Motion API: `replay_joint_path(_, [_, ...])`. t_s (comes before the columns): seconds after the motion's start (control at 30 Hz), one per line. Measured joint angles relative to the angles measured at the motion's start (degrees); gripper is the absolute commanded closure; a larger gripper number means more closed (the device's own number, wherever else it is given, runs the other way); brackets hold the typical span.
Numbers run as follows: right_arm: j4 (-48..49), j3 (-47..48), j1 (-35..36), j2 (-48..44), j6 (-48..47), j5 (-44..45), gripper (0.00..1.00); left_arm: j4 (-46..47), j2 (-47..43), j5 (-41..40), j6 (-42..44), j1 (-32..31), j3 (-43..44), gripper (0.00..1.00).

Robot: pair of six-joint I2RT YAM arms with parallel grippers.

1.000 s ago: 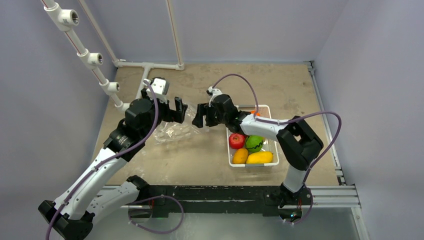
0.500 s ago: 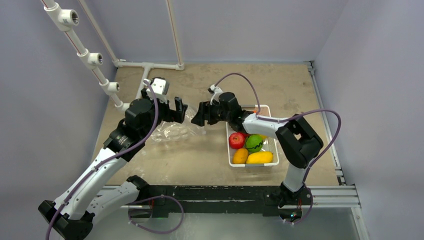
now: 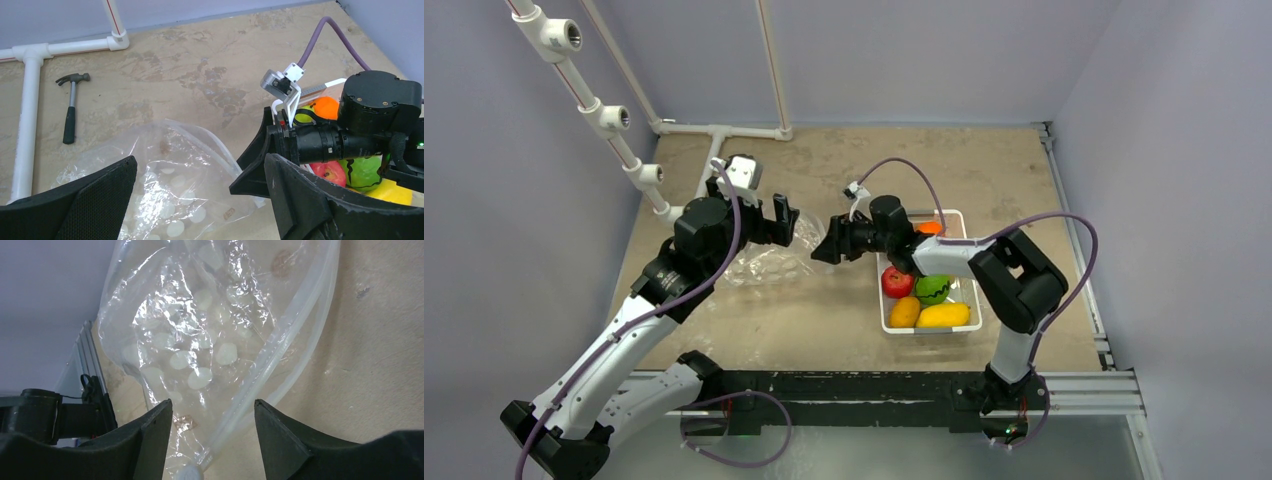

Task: Place the food in the zip-top bag and seal the zipper
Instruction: Pick up the zipper food storage bag at the center of the board.

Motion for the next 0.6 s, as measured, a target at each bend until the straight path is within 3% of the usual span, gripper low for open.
replay_joint_path(0.6, [17.00,-4.07,-0.04,2.78,6.25,-8.24,0.56,0.00,0.07,0.00,0.02,0.00,0.00,0.03])
